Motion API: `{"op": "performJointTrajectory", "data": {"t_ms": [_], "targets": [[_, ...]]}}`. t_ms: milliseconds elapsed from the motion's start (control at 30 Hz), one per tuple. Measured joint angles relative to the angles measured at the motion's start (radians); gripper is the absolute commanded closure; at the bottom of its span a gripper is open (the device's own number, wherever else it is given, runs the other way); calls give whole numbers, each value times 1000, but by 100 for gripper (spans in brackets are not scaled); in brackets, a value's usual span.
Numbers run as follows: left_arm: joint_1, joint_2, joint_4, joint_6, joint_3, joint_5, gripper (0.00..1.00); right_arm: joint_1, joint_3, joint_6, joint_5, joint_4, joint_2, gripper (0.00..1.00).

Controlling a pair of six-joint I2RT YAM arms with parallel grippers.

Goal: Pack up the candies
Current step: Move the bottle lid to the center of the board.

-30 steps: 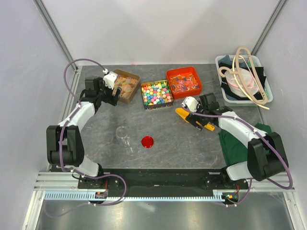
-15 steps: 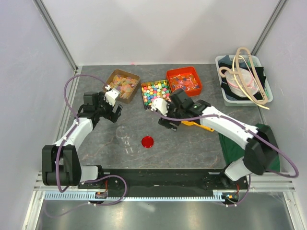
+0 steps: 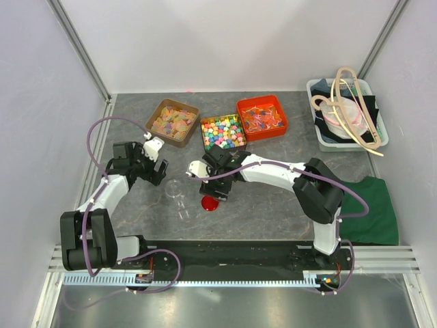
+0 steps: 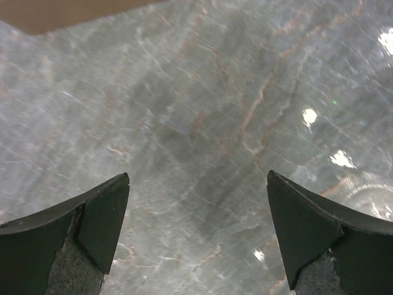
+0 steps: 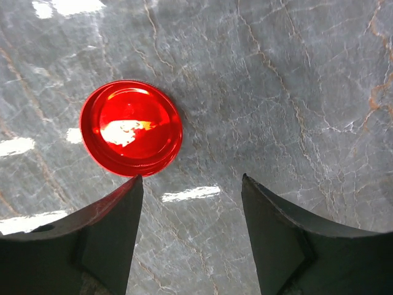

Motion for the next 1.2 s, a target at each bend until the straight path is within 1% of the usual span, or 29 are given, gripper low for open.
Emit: {"op": "performJointTrajectory", "data": {"t_ms": [233, 533, 600, 667, 833, 933, 967, 1033, 1067, 1167, 1200], "targets": [[1, -10, -5, 2, -33, 22, 1, 8, 0, 30, 44, 23, 31, 29], [2, -23, 0, 2, -41, 40, 1, 19, 17, 45, 59, 28, 41, 29], [2, -24, 3, 2, -43, 45, 1, 20, 25, 48, 59, 29, 41, 32], [2, -25, 2, 2, -44, 46, 1, 23, 27, 49, 60, 29, 43, 38], [2, -29, 2, 2, -44, 45, 1, 37, 28, 50, 60, 29, 75, 41], [2, -42, 3, 1, -48, 45, 1, 40, 28, 50, 63, 29, 87, 50], [2, -49, 3, 1, -51, 46, 1, 40, 28, 50, 66, 29, 88, 60], [2, -59, 3, 1, -56, 46, 1, 40, 28, 45, 68, 31, 88, 69], [2, -62, 3, 1, -58, 45, 1, 40, 27, 48, 68, 32, 88, 76], [2, -64, 4, 1, -64, 45, 1, 40, 16, 46, 72, 41, 87, 84], [2, -66, 3, 1, -67, 45, 1, 40, 4, 45, 77, 48, 79, 85]]}}
